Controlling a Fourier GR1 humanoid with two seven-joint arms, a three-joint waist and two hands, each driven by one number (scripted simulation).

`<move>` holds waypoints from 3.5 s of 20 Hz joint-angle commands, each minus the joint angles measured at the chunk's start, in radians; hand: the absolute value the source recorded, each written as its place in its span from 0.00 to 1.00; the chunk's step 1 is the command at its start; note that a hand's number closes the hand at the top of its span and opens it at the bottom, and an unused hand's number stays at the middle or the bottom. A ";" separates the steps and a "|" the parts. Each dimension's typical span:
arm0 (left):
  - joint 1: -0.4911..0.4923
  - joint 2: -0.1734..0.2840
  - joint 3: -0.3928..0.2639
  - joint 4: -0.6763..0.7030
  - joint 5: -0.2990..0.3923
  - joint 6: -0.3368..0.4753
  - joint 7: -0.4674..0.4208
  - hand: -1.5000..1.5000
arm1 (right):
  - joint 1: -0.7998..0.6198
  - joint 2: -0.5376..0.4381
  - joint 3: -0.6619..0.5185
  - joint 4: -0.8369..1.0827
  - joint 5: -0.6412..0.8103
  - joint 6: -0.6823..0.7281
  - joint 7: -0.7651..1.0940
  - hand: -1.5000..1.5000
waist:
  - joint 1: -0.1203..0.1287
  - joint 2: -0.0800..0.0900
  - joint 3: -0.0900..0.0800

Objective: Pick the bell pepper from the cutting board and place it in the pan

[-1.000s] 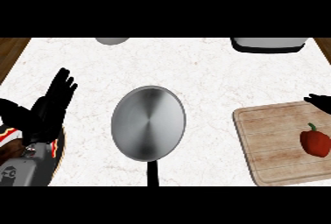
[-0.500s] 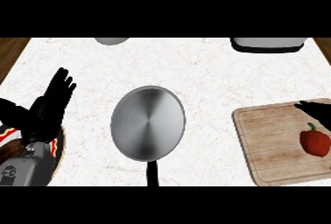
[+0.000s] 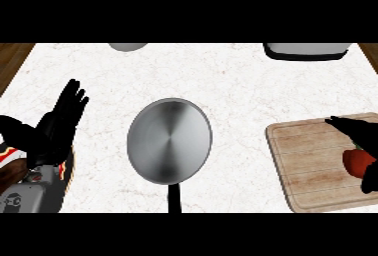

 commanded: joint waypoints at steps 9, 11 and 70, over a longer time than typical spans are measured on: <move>-0.012 -0.008 0.018 0.017 -0.011 -0.030 -0.002 0.50 | -0.092 0.056 0.000 0.217 0.070 -0.149 -0.178 1.00 | 0.003 0.001 0.000; -0.018 -0.041 -0.012 -0.022 -0.033 0.005 0.036 0.50 | -0.045 0.060 0.002 0.139 0.077 -0.136 -0.167 1.00 | -0.001 -0.001 0.000; -0.035 -0.029 0.019 0.039 -0.019 -0.051 -0.030 0.50 | -0.678 0.639 0.712 0.136 0.003 -0.852 1.191 1.00 | 0.026 0.006 0.000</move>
